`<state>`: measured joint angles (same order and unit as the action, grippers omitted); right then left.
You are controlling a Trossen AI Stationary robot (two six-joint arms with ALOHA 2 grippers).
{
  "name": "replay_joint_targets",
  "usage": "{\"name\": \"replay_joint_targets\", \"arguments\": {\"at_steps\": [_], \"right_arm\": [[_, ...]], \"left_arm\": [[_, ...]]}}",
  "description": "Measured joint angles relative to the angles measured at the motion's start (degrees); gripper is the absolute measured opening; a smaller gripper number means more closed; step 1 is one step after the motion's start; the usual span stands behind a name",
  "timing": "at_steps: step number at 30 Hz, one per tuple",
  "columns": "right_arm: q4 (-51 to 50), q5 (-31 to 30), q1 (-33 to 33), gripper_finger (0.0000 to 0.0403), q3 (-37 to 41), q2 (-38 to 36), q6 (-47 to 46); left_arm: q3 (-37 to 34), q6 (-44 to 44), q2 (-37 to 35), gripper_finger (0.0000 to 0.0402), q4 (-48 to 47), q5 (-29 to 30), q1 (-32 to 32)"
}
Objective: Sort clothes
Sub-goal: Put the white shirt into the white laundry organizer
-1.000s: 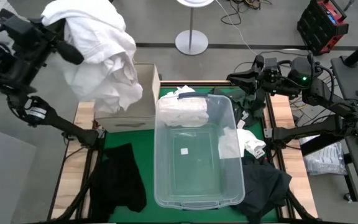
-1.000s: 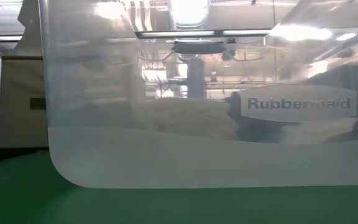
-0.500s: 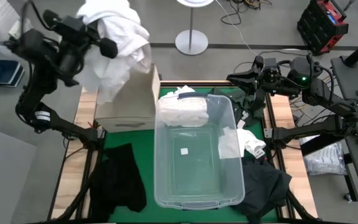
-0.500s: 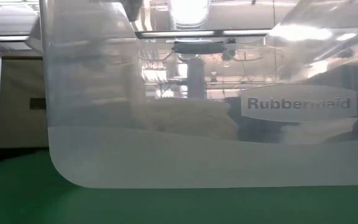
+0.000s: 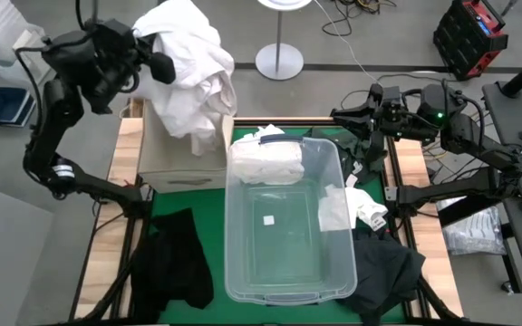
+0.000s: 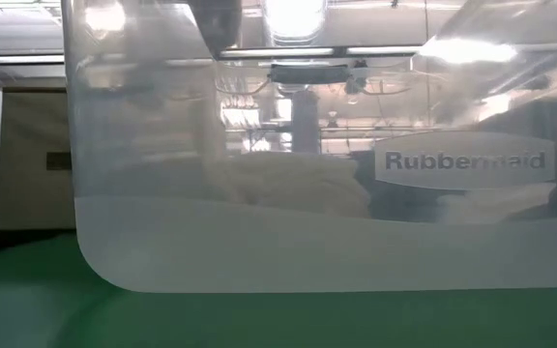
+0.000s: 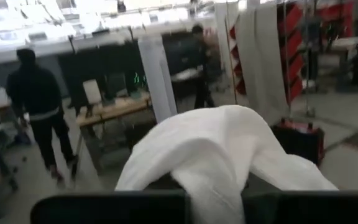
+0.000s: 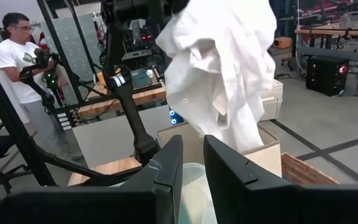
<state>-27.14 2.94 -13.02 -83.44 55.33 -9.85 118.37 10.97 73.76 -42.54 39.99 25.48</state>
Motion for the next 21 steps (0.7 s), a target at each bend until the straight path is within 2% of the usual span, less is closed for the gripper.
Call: {"name": "replay_joint_targets", "arguments": {"at_steps": [8,14,21], "right_arm": [[-0.1,0.0,0.0,0.0057,0.0,0.0,0.0],[-0.1,0.0,0.0,0.0057,0.0,0.0,0.3],[-0.1,0.0,0.0,0.0057,0.0,0.0,0.3]], "left_arm": [[2.6,-7.5,0.1,0.0,-15.7,-7.7,4.2],[2.7,-10.5,0.0,0.0,-22.9,-12.1,7.1],[2.7,-13.7,0.5,0.0,-23.7,-29.1,11.3]]}}
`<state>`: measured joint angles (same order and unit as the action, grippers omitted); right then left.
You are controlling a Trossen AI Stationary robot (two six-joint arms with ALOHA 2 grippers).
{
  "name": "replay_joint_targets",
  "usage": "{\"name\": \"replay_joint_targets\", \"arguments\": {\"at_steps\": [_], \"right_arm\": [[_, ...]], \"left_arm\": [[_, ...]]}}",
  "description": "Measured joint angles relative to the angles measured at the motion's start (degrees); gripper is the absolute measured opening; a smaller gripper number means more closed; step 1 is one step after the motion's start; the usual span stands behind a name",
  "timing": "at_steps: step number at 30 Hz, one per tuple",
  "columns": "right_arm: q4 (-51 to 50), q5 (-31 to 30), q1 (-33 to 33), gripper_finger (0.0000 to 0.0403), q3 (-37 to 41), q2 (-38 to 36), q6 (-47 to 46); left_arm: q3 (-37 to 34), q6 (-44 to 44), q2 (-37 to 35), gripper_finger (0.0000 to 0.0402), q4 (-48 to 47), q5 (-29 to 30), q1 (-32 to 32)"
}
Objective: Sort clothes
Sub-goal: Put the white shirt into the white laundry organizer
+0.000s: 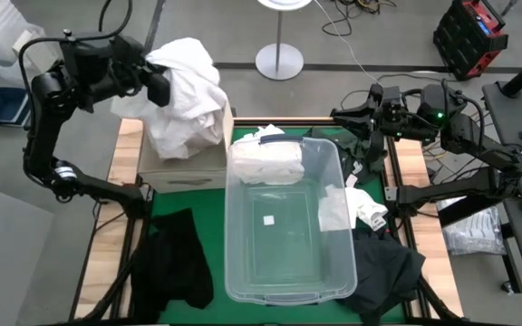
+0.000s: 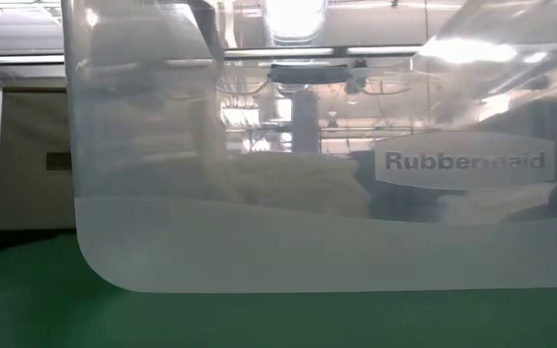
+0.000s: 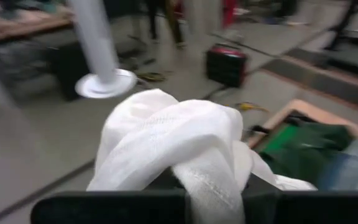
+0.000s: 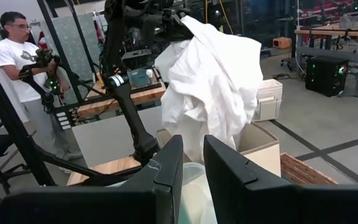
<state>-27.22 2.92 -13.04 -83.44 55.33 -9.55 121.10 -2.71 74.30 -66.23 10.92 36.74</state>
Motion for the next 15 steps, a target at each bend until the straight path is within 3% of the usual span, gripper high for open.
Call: {"name": "replay_joint_targets", "arguments": {"at_steps": [7,10,15], "right_arm": [[0.0,0.0,0.0,0.0057,0.0,0.0,-0.3],[-0.3,0.0,0.0,0.0057,0.0,0.0,-0.5],[-1.5,0.0,0.0,0.0057,0.0,0.0,-1.1]], "left_arm": [[0.0,-0.8,1.5,0.0,-2.1,-14.4,4.4],[0.0,1.1,1.7,0.0,-6.0,-13.3,6.4],[0.0,4.1,2.2,0.0,-16.1,-5.2,8.9]]}}
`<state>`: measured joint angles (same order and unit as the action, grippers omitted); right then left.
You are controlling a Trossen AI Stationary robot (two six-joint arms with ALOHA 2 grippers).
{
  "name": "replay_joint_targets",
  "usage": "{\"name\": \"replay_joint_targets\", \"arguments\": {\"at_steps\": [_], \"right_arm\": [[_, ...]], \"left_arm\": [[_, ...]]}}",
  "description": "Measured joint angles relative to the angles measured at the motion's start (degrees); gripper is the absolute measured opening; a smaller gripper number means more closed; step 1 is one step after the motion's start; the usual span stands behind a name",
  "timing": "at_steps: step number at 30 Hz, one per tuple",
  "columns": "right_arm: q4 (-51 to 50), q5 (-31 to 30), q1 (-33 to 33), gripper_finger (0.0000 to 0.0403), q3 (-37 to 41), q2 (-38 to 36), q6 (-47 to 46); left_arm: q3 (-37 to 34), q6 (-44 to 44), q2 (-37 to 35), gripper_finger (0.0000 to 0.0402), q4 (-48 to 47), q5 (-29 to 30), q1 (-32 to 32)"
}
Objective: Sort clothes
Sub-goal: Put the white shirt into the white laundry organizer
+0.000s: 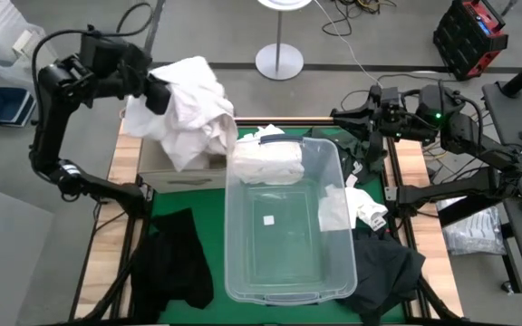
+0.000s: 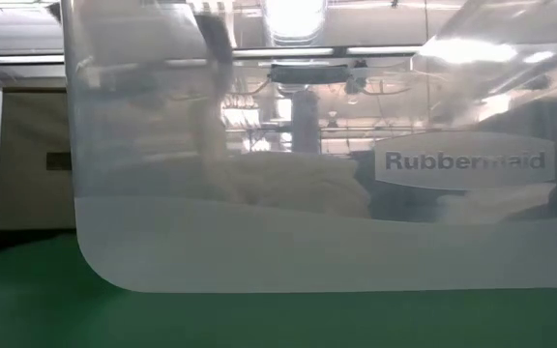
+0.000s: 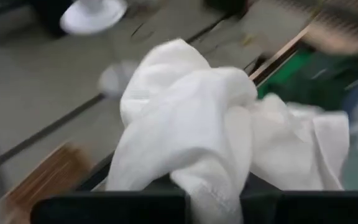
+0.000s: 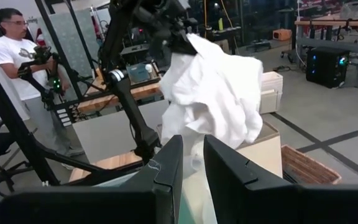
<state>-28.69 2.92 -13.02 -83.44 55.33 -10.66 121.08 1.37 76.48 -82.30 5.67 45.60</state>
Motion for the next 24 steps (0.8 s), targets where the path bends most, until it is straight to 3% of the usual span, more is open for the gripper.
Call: {"name": "replay_joint_targets", "arguments": {"at_steps": [5,12,21,24], "right_arm": [[0.0,0.0,0.0,0.0057,0.0,0.0,0.0],[0.0,0.0,0.0,0.0057,0.0,0.0,0.0],[0.0,0.0,0.0,0.0057,0.0,0.0,0.2],[-0.1,0.0,0.0,0.0057,0.0,0.0,0.2]], "left_arm": [[0.0,1.6,0.7,0.0,-8.1,6.5,0.1],[-0.4,0.9,2.1,0.0,-7.6,12.4,0.1],[-0.5,0.4,8.1,0.0,-6.3,7.4,0.0],[-0.5,1.0,9.7,0.0,-5.5,3.1,0.0]]}}
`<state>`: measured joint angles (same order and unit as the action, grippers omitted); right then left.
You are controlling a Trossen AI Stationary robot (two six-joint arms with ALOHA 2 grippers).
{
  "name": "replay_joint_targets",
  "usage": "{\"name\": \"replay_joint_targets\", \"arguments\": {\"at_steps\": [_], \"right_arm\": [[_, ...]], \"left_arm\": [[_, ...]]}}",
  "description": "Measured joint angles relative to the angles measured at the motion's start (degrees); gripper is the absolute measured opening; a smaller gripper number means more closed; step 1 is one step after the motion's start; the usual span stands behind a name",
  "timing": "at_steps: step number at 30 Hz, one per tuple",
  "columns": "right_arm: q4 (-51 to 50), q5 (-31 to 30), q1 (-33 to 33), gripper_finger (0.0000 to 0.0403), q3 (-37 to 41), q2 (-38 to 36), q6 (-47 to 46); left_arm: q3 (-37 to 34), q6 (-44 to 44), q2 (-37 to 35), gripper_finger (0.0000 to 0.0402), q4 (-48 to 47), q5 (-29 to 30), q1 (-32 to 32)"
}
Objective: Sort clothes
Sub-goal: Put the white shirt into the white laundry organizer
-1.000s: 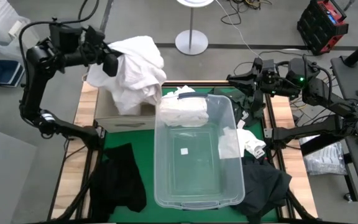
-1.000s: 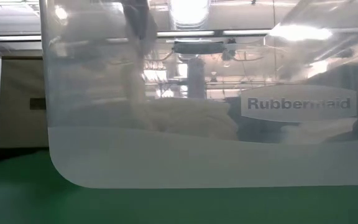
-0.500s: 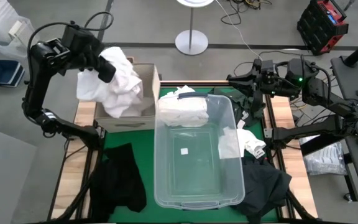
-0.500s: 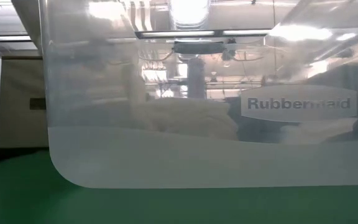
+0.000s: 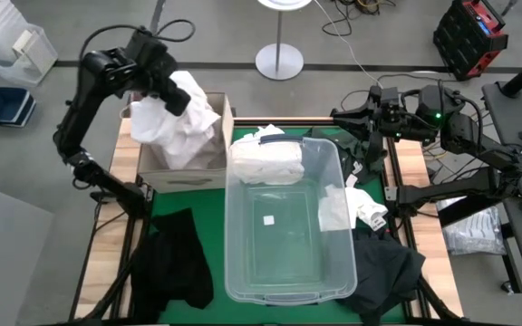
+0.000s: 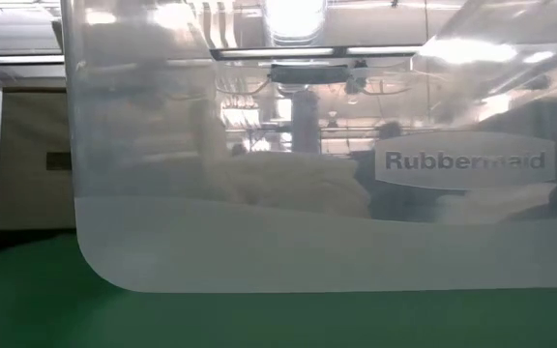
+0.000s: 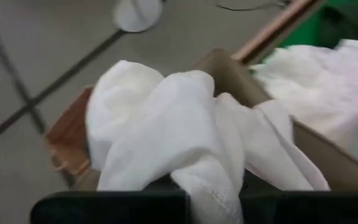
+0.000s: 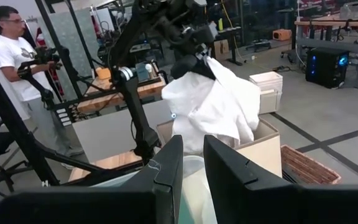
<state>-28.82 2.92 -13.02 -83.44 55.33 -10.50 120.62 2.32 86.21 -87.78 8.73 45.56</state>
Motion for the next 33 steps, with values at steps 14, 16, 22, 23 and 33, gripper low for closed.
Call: {"name": "replay_joint_targets", "arguments": {"at_steps": [14,16,22,23,33], "right_arm": [[-1.5,0.0,0.0,0.0057,0.0,0.0,-0.9],[-1.5,0.0,0.0,0.0057,0.0,0.0,-1.0],[-2.2,0.0,0.0,0.0057,0.0,0.0,-1.1],[-2.7,0.0,0.0,0.0057,0.0,0.0,-1.5],[-4.1,0.0,0.0,0.0057,0.0,0.0,-1.9]], "left_arm": [[-2.5,0.8,4.4,0.0,-2.2,-2.2,0.0],[-3.8,1.1,4.7,0.0,-2.1,-2.1,0.1],[-9.3,1.6,5.6,0.0,-2.2,-4.2,0.1],[-10.3,1.6,5.6,0.0,-2.2,-4.2,0.0],[-20.4,3.0,5.6,0.0,-2.1,-7.8,0.0]]}}
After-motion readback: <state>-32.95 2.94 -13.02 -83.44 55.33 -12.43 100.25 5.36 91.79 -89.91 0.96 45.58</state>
